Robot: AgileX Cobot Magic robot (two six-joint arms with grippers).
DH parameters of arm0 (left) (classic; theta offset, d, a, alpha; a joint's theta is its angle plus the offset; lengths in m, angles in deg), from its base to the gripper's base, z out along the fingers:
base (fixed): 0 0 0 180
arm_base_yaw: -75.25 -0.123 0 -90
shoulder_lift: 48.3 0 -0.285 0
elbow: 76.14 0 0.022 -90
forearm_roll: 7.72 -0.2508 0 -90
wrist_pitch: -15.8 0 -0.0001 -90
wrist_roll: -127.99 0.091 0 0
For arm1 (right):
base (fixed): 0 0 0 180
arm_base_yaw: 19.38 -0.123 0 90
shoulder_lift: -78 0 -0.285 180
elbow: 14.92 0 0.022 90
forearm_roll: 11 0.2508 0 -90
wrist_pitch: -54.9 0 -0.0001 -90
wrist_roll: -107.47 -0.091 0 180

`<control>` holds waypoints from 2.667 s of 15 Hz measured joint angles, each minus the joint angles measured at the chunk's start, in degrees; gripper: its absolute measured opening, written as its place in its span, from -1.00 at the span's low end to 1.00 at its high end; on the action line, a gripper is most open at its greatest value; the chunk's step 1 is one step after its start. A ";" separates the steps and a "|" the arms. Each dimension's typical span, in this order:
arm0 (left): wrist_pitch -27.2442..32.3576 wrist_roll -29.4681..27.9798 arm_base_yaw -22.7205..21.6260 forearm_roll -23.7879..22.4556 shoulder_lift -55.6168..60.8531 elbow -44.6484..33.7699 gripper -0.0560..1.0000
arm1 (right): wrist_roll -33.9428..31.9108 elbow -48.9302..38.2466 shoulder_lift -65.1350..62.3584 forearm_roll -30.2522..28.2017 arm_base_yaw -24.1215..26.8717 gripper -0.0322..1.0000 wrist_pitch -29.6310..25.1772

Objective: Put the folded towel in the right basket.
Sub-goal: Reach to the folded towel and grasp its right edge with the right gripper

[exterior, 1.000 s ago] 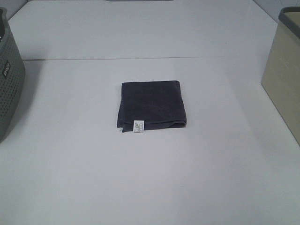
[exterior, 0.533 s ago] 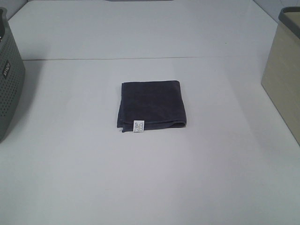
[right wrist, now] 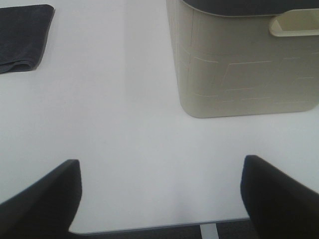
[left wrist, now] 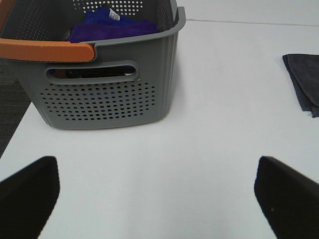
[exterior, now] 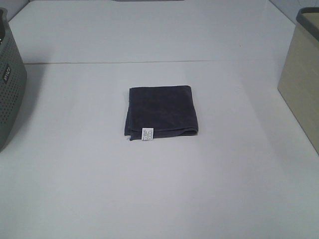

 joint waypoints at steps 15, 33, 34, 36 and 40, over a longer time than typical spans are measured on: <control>0.00 0.00 0.00 0.00 0.00 0.00 0.98 | 14.15 47.61 84.45 34.49 -11.97 0.69 2.92; 0.00 0.00 0.00 0.00 0.00 0.00 0.98 | 16.62 75.75 136.88 37.76 -11.23 0.62 8.37; 0.00 0.00 0.00 0.00 0.00 0.00 0.98 | 16.62 75.80 136.99 37.87 -11.23 0.62 8.25; 0.00 0.00 0.00 0.00 0.00 0.00 0.98 | 15.47 76.43 138.14 38.90 -11.92 0.61 8.08; 0.00 0.00 0.00 0.00 0.00 0.00 0.98 | 12.95 77.29 139.97 41.02 -18.39 0.52 11.23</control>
